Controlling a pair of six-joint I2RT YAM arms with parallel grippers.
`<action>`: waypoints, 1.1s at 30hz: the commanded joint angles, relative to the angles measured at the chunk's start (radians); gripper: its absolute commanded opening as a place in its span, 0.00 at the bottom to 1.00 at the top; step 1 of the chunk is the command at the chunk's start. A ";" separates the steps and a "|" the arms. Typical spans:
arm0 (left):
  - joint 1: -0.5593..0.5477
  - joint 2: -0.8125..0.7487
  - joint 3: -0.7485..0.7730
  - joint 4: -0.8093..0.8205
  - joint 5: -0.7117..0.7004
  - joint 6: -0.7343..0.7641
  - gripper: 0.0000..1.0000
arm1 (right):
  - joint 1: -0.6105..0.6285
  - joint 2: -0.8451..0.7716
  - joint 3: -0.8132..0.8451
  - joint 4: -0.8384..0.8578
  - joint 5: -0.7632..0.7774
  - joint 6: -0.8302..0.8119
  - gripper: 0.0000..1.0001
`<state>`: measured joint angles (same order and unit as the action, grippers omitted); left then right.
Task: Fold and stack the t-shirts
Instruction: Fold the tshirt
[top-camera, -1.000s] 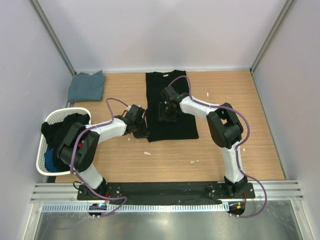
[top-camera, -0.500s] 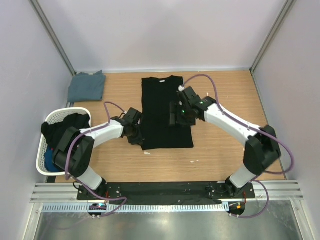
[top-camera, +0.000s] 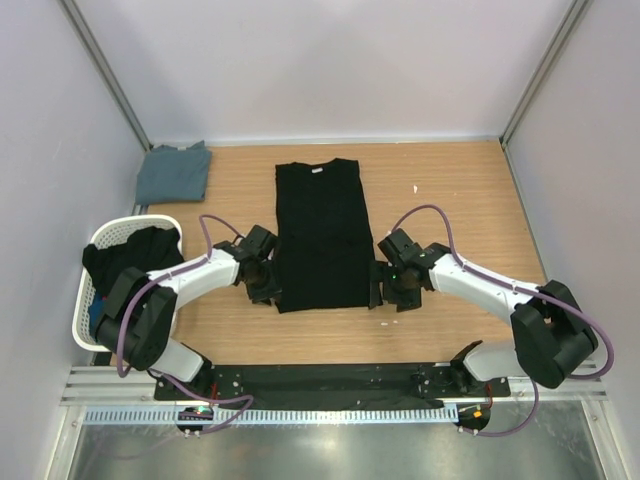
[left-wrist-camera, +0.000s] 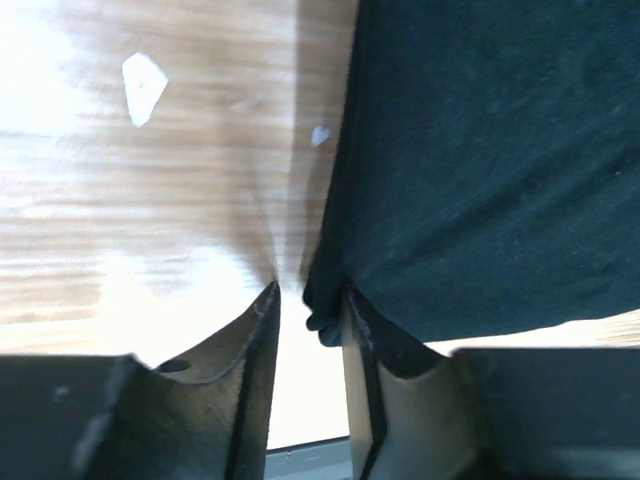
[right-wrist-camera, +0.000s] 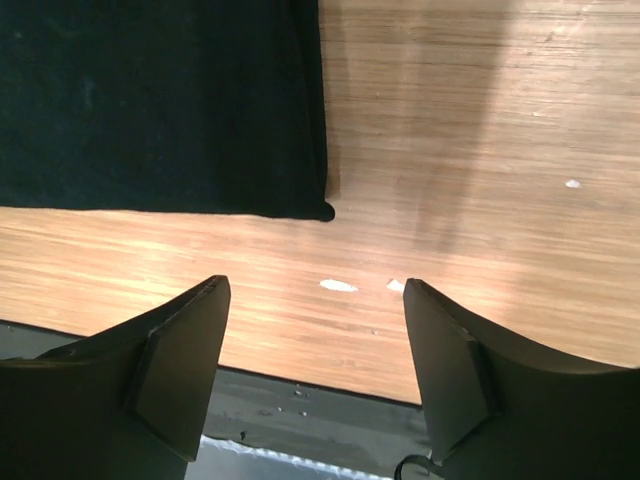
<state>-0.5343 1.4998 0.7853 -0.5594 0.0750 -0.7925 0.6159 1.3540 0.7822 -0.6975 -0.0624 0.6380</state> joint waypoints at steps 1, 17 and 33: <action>0.002 -0.038 -0.026 -0.050 -0.024 -0.011 0.34 | 0.001 -0.012 -0.029 0.099 -0.007 0.028 0.75; 0.002 -0.033 -0.055 0.016 0.015 -0.028 0.29 | 0.002 0.100 -0.035 0.202 0.026 -0.020 0.56; -0.030 -0.098 -0.103 -0.098 0.092 -0.056 0.00 | 0.001 0.013 -0.110 0.144 -0.037 -0.003 0.01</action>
<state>-0.5426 1.4425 0.7101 -0.5095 0.1448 -0.8391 0.6144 1.4284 0.7055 -0.4805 -0.0772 0.6308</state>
